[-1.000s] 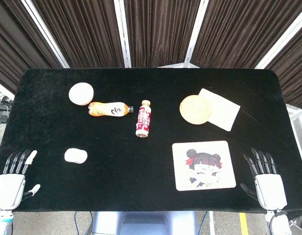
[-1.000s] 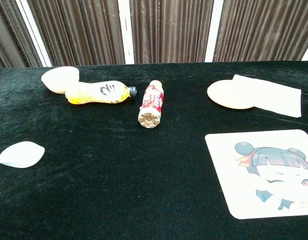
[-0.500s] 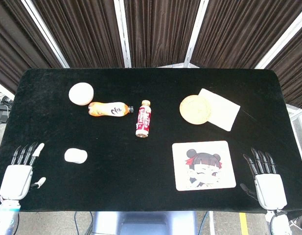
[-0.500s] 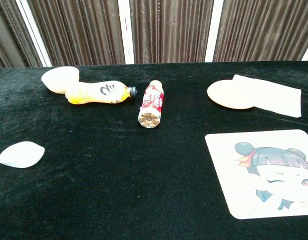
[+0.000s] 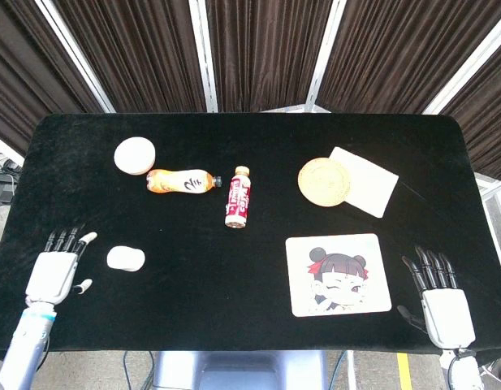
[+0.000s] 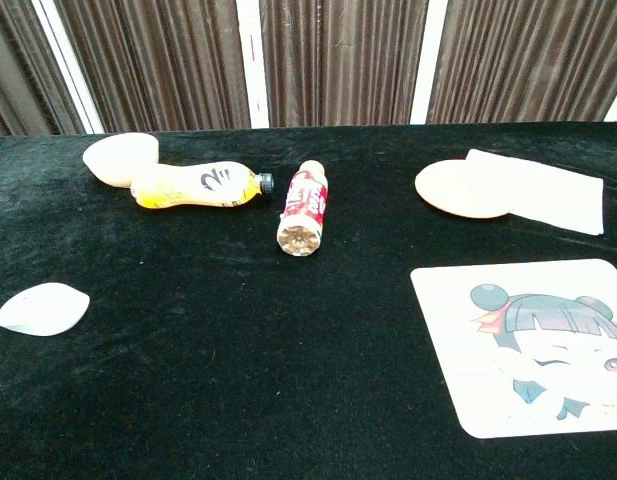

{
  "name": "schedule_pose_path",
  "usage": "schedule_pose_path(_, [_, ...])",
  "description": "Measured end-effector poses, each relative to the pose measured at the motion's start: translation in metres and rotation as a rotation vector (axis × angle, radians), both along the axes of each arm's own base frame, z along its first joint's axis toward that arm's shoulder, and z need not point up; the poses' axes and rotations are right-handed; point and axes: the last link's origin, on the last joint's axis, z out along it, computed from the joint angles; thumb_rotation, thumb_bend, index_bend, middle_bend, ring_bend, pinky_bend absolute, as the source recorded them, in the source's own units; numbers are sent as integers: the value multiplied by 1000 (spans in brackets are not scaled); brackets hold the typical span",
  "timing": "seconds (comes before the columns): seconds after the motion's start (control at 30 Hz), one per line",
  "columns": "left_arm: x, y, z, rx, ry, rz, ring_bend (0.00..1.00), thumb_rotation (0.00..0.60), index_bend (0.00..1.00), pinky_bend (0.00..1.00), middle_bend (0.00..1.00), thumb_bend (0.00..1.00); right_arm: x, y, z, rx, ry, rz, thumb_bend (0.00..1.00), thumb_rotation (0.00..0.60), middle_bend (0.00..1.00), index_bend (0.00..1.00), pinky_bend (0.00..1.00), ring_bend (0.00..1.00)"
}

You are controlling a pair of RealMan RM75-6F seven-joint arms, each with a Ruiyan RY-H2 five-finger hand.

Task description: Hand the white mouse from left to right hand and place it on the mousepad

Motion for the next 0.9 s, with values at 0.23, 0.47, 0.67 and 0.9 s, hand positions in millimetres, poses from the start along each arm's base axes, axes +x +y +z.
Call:
schedule_pose_path(0.23, [1,19,-21,-43,-1,47,0,600,247,0,0,182,0,0,1,0,-6,0,92,600,0,123,0,0])
schedule_pose_path(0.47, [6,30,-34,-68,11,54,0,600,247,0,0,212,0,0,2,1,-15,-1,91,600,0,122,0,0])
schedule_pose_path(0.67, [11,36,-43,-95,26,60,0,600,249,0,0,238,1,0,2,6,-19,7,92,600,0,122,0,0])
schedule_pose_path(0.9, [16,42,-55,-124,34,78,0,600,266,0,0,254,1,0,2,6,-32,9,91,600,0,123,0,0])
